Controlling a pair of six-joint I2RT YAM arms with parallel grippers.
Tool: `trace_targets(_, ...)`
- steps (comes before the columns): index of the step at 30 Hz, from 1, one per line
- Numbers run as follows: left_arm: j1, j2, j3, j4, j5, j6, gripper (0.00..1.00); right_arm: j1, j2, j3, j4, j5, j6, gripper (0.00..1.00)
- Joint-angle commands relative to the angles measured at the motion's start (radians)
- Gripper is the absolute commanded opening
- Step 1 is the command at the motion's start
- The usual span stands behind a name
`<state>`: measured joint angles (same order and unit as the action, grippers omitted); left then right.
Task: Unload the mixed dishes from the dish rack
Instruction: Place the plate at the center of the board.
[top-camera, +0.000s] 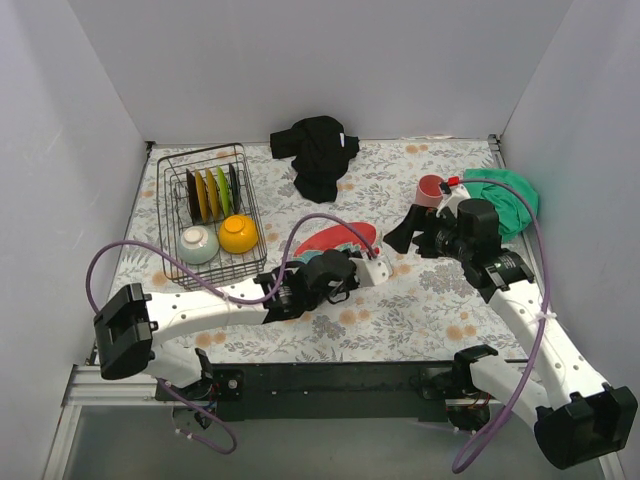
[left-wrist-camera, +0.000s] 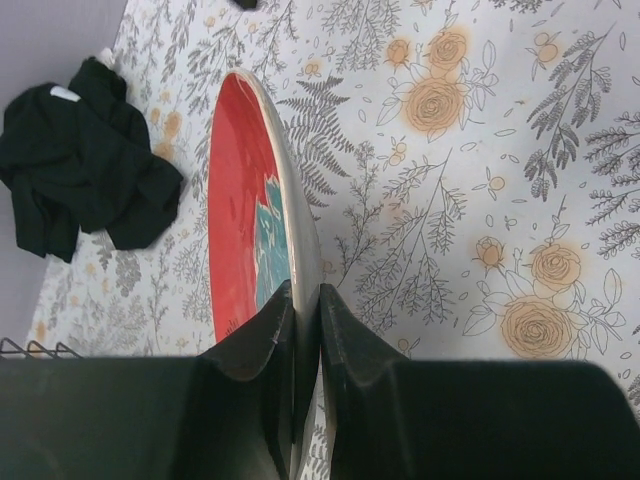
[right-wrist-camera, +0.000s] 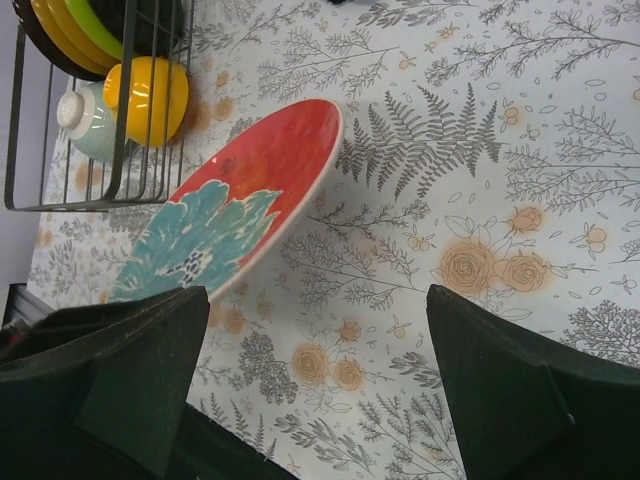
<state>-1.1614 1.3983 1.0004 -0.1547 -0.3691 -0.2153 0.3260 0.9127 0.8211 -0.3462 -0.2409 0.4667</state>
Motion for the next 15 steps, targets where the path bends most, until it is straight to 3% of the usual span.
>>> trace_targets(1, -0.087, -0.071, -0.032, 0.302, -0.18, 0.146, 0.0, -0.011, 0.029, 0.046, -0.005, -0.041, 0.075, 0.98)
trace_targets(11, -0.184, 0.028, -0.08, 0.491, -0.257, 0.272, 0.0, -0.013, 0.132, -0.033, 0.055, -0.196, 0.134, 0.95)
trace_targets(15, -0.195, 0.07, -0.088, 0.52, -0.258, 0.287, 0.0, -0.013, 0.138, -0.092, 0.119, -0.225, 0.17, 0.77)
